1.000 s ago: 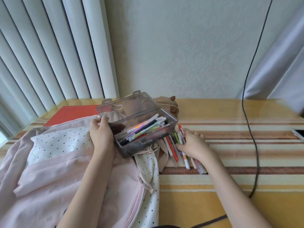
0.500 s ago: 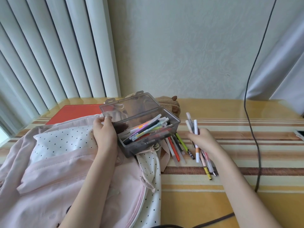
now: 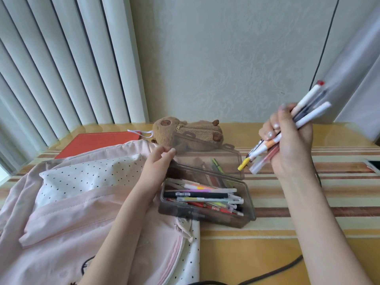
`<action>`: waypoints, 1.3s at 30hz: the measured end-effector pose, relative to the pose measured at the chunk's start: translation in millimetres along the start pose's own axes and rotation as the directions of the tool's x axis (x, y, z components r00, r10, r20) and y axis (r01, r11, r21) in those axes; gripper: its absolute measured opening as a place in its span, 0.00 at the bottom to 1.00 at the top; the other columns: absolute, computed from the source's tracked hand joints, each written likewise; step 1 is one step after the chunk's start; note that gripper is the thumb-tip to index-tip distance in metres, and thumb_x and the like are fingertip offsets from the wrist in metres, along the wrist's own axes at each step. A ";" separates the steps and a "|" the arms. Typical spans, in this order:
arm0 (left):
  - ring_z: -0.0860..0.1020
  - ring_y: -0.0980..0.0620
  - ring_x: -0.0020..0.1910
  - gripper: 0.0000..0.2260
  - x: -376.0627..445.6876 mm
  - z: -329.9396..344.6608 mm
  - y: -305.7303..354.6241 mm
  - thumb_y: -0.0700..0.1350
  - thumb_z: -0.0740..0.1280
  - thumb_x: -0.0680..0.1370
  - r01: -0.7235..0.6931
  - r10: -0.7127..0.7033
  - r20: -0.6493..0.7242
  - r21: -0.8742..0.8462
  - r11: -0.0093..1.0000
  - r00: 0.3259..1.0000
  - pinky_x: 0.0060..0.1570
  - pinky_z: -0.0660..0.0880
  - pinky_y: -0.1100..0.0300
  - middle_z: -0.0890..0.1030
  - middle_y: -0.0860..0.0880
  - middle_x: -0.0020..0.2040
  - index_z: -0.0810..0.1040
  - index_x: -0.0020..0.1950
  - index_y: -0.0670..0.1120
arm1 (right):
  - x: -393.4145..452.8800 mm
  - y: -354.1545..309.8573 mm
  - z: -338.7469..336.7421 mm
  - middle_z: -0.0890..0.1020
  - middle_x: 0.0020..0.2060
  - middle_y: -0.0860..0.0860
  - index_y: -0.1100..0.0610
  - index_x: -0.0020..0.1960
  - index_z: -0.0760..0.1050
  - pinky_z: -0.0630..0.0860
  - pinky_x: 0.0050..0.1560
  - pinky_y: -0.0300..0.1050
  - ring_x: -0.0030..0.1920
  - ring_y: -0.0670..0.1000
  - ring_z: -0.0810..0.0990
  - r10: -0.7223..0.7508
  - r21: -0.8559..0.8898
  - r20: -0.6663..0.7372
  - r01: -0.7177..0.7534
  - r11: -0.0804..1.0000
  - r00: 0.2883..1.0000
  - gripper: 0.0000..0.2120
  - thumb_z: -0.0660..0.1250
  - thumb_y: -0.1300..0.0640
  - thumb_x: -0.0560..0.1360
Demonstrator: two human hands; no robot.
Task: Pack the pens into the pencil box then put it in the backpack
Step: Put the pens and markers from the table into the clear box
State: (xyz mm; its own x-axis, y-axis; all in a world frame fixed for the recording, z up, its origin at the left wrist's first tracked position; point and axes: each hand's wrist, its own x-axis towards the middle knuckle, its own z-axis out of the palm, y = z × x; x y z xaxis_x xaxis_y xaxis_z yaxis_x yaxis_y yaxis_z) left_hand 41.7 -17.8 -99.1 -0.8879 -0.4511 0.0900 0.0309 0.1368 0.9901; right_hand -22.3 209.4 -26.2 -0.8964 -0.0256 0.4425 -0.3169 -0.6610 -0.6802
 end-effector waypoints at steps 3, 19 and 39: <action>0.70 0.50 0.42 0.15 -2.3 4.0 1.6 0.53 0.63 0.73 -0.022 0.021 0.020 0.025 0.999 1.000 0.46 0.66 0.54 0.72 0.47 0.39 0.74 0.47 0.40 | -8.6 0.0 8.0 0.69 0.25 0.45 0.54 0.40 0.65 0.65 0.26 0.36 0.23 0.45 0.67 0.028 -0.027 0.186 -0.024 0.999 0.982 0.09 0.63 0.60 0.76; 0.71 0.51 0.38 0.09 2.8 8.4 -5.5 0.45 0.62 0.79 0.008 -0.007 0.054 -0.008 1.000 0.999 0.41 0.68 0.58 0.72 0.46 0.37 0.72 0.48 0.39 | -34.6 28.3 20.5 0.81 0.55 0.43 0.41 0.56 0.78 0.76 0.61 0.45 0.54 0.39 0.79 0.781 -0.928 0.362 0.120 0.353 0.508 0.19 0.76 0.54 0.68; 0.73 0.49 0.41 0.10 1.1 6.9 -4.8 0.48 0.63 0.78 0.051 -0.051 0.039 -0.009 0.999 0.998 0.47 0.71 0.52 0.73 0.45 0.39 0.74 0.47 0.41 | -29.5 27.3 13.4 0.84 0.43 0.47 0.50 0.46 0.82 0.80 0.52 0.50 0.45 0.47 0.82 0.785 -0.959 0.279 0.207 0.195 0.553 0.07 0.73 0.60 0.70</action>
State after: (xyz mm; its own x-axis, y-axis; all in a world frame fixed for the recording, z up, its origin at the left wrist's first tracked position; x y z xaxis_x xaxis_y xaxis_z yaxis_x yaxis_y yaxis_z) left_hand 37.4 -12.9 -104.6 -0.9058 -0.4224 0.0351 -0.0106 0.1054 0.9944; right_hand -0.3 182.1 -50.0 -0.6580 -0.7424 -0.1261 -0.5444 0.5847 -0.6015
